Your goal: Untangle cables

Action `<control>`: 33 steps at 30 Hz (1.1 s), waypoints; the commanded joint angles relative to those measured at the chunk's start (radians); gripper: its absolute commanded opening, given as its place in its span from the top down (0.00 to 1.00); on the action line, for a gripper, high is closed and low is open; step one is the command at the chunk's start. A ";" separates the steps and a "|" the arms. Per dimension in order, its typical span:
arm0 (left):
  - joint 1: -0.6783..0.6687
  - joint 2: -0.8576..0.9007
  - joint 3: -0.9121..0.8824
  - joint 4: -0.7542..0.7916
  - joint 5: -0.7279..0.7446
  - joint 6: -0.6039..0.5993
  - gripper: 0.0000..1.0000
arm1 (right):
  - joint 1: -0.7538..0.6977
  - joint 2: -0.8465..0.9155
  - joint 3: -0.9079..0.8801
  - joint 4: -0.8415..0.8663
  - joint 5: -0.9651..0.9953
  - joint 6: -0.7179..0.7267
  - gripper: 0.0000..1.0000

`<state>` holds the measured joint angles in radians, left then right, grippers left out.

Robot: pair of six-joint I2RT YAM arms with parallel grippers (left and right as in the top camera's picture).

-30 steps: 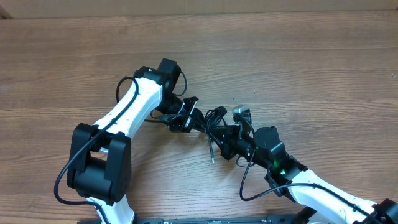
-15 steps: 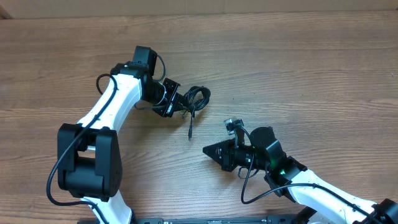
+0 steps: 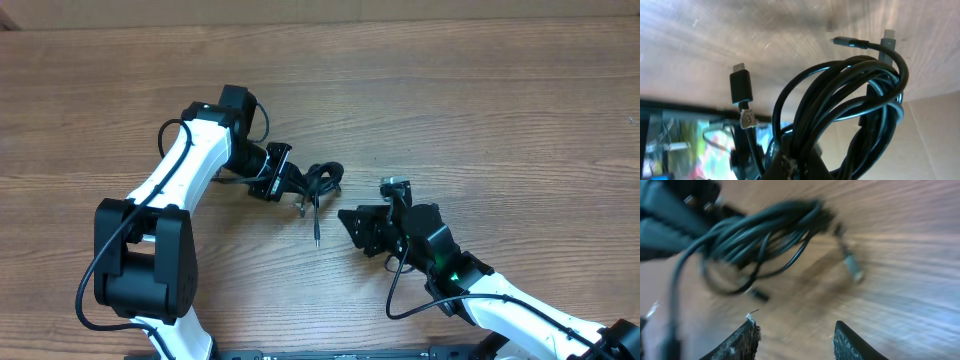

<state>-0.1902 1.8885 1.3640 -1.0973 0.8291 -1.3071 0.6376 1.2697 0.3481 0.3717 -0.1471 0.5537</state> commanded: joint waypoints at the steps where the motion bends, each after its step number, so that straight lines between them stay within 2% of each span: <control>1: -0.014 -0.026 0.013 -0.041 0.051 -0.121 0.96 | 0.010 0.000 -0.002 0.021 0.050 -0.013 0.53; 7: -0.040 -0.026 0.013 -0.056 0.029 -0.240 0.96 | 0.054 0.000 -0.002 0.044 -0.065 -0.012 0.53; 11: -0.061 -0.026 0.013 -0.055 -0.001 -0.265 0.96 | 0.085 0.000 -0.002 0.052 -0.064 -0.012 0.53; 20: -0.092 -0.026 0.013 -0.055 0.001 -0.264 0.96 | 0.087 0.000 -0.002 0.066 -0.001 0.003 0.62; 27: -0.108 -0.026 0.013 -0.055 0.002 -0.259 0.96 | 0.087 0.000 -0.002 0.064 0.114 0.129 0.69; 29: -0.112 -0.026 0.013 -0.054 0.003 -0.256 0.96 | 0.087 0.000 -0.002 0.062 0.128 0.132 0.72; 33: -0.112 -0.026 0.013 -0.055 0.010 -0.240 0.96 | 0.087 0.001 -0.002 0.051 0.150 0.132 0.73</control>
<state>-0.2916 1.8885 1.3640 -1.1419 0.8227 -1.5501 0.7227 1.2697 0.3481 0.4248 -0.0696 0.6617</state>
